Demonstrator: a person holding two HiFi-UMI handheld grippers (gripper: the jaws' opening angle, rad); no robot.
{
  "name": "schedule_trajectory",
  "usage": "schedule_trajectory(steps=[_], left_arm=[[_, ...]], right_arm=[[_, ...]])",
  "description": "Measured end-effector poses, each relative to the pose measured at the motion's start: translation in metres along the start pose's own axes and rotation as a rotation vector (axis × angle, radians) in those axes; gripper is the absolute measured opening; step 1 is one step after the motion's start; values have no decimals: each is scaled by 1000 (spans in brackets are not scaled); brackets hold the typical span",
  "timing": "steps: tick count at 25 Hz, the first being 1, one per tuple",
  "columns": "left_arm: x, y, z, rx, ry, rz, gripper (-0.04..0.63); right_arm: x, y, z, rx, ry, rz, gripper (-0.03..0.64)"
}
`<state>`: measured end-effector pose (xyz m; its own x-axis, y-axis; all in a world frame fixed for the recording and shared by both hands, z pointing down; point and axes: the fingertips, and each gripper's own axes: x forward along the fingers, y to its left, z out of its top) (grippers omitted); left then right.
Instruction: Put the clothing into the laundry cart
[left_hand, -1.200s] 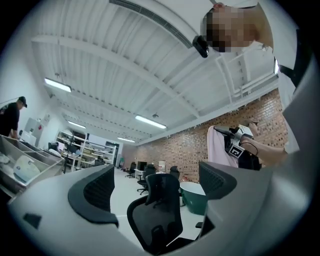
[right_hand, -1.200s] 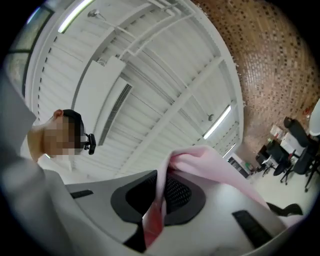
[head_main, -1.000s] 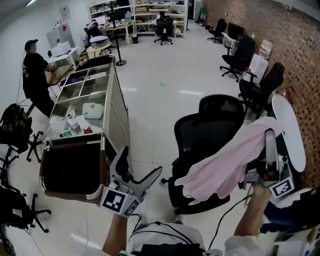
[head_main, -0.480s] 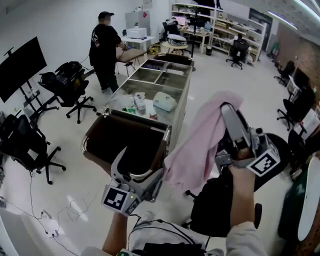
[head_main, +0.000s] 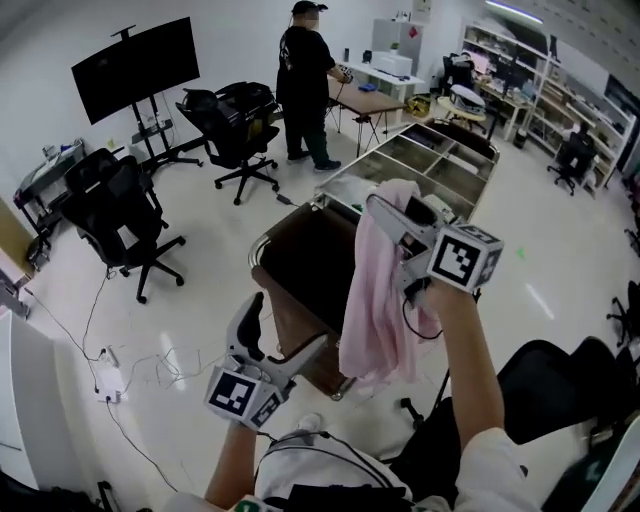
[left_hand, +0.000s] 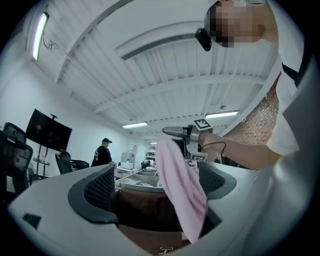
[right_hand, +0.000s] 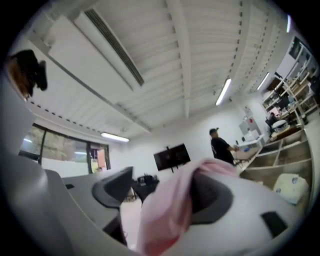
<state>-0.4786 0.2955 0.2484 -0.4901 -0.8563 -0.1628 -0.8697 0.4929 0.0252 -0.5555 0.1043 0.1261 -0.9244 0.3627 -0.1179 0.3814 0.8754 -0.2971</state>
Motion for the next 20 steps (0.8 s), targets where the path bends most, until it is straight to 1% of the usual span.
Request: schedule_trajectory(steps=[1, 2, 3, 5, 6, 7, 8, 9, 12, 13, 14, 15, 17, 20], left_arm=[[-3, 5, -1, -2, 1, 12, 509], [-6, 9, -2, -3, 1, 21, 509], [-7, 11, -4, -5, 2, 27, 509], [-7, 12, -8, -11, 4, 30, 509], [-3, 10, -11, -16, 6, 22, 509], [2, 7, -16, -22, 11, 8, 509], [8, 3, -21, -27, 17, -7, 509], [14, -1, -25, -32, 21, -21, 509], [25, -13, -29, -50, 19, -56, 509], [28, -18, -28, -54, 17, -71, 509], [31, -23, -28, -57, 16, -86, 509], [33, -27, -27, -58, 15, -99, 509], [37, -32, -28, -63, 16, -117, 509], [41, -39, -32, -58, 19, -142, 509]], right_arm=[[10, -12, -27, 6, 90, -46, 461], [14, -23, -51, 17, 154, -84, 483], [14, -32, -70, 24, 188, -115, 483], [4, -42, -92, 17, 189, -148, 483], [-2, -43, -98, 4, 189, -142, 483], [-7, -42, -105, -16, 209, -122, 483], [-11, -41, -116, -41, 258, -92, 483], [-14, -39, -131, -68, 332, -54, 483], [-27, -34, -189, -133, 609, 60, 483], [-35, -34, -205, -146, 680, 80, 485], [-44, -33, -216, -154, 729, 93, 485], [-53, -33, -223, -154, 754, 100, 483], [-65, -32, -227, -126, 740, 100, 483], [-80, -34, -213, -62, 623, 66, 483]])
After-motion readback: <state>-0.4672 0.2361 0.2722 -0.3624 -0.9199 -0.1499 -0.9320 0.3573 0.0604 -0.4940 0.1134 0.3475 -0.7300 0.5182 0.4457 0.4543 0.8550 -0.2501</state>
